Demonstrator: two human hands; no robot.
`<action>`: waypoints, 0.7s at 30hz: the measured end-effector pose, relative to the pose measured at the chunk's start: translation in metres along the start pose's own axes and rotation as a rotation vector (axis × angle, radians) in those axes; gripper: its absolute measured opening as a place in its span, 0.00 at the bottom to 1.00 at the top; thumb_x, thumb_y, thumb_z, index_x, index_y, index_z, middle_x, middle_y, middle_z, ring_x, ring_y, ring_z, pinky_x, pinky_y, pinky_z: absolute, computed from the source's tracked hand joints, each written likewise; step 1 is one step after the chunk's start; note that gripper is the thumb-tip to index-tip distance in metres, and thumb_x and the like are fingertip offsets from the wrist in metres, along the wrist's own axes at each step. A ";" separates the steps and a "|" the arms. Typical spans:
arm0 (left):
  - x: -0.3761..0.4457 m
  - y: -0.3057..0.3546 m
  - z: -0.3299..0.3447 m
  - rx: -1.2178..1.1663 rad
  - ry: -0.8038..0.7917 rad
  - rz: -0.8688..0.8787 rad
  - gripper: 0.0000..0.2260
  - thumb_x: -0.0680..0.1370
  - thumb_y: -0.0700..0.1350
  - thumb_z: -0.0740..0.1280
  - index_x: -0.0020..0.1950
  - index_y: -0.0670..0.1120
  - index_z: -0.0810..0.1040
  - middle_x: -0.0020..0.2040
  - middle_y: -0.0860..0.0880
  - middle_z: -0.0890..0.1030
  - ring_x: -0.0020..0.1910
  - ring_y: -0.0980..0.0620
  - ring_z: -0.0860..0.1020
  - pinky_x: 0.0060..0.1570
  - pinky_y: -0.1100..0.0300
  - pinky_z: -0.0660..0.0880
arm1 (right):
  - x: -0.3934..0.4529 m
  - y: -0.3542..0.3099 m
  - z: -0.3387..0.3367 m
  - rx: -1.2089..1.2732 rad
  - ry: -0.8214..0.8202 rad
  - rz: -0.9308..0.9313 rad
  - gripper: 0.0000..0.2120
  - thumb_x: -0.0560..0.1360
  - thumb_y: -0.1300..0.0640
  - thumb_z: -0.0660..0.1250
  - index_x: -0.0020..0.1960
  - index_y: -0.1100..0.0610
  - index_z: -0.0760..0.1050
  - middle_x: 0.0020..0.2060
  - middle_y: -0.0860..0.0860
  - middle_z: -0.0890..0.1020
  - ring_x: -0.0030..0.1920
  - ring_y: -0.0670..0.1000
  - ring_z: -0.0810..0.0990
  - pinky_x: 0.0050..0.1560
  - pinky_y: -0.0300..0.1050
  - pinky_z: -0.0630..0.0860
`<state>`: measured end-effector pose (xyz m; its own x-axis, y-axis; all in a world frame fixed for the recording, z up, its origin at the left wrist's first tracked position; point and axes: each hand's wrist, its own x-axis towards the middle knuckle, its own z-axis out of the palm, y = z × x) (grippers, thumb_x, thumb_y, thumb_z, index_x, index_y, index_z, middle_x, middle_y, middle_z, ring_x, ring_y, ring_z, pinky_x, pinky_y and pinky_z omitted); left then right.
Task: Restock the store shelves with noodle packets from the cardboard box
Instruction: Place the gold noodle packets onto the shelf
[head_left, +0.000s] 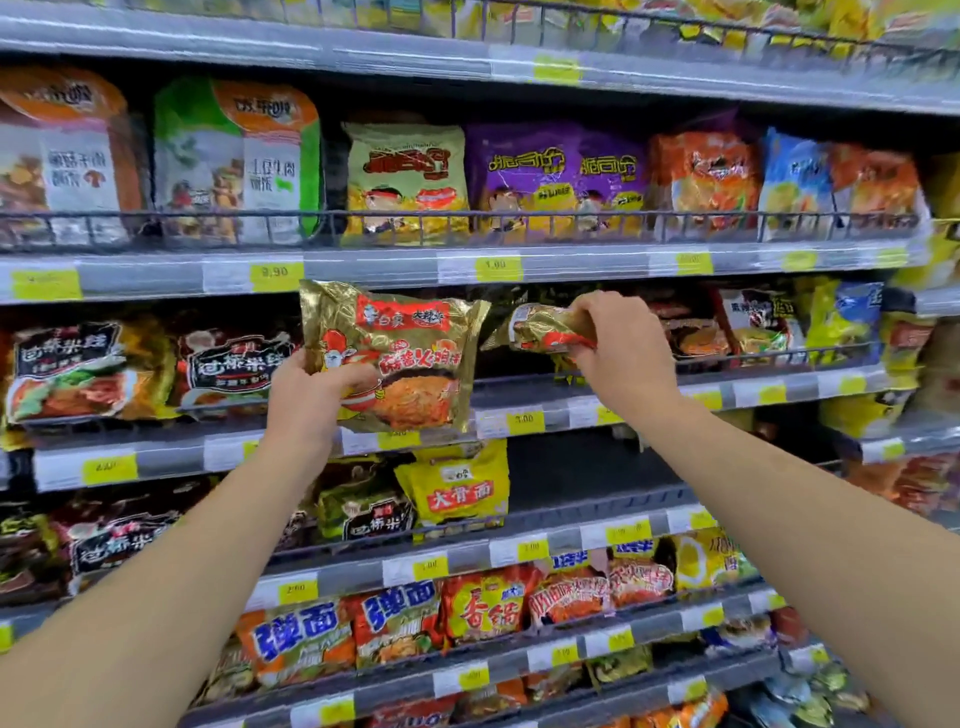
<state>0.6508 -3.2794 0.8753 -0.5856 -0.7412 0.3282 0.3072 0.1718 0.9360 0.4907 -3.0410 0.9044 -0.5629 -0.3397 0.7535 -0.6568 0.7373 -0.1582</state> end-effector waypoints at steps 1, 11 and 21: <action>0.003 -0.003 0.001 0.003 0.016 -0.006 0.45 0.56 0.52 0.79 0.71 0.45 0.69 0.67 0.47 0.75 0.64 0.44 0.74 0.62 0.42 0.69 | 0.007 0.002 0.008 0.002 -0.013 -0.025 0.15 0.72 0.56 0.73 0.58 0.52 0.77 0.48 0.51 0.81 0.50 0.57 0.78 0.47 0.53 0.78; -0.006 -0.011 0.042 -0.136 0.181 -0.007 0.14 0.70 0.34 0.71 0.54 0.40 0.77 0.45 0.52 0.81 0.44 0.58 0.77 0.42 0.55 0.67 | 0.054 0.018 0.072 -0.046 -0.055 -0.409 0.22 0.74 0.55 0.70 0.67 0.50 0.73 0.58 0.51 0.80 0.55 0.57 0.77 0.53 0.52 0.72; -0.020 -0.016 0.058 -0.213 0.231 0.047 0.13 0.68 0.37 0.74 0.47 0.50 0.76 0.47 0.52 0.81 0.55 0.49 0.77 0.59 0.46 0.66 | 0.065 0.030 0.090 0.035 -0.201 -0.449 0.23 0.75 0.45 0.67 0.69 0.47 0.70 0.60 0.51 0.78 0.57 0.58 0.76 0.52 0.52 0.75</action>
<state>0.6137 -3.2297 0.8607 -0.3884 -0.8676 0.3103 0.4945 0.0879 0.8647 0.3892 -3.0935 0.8911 -0.3039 -0.7279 0.6147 -0.8710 0.4736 0.1303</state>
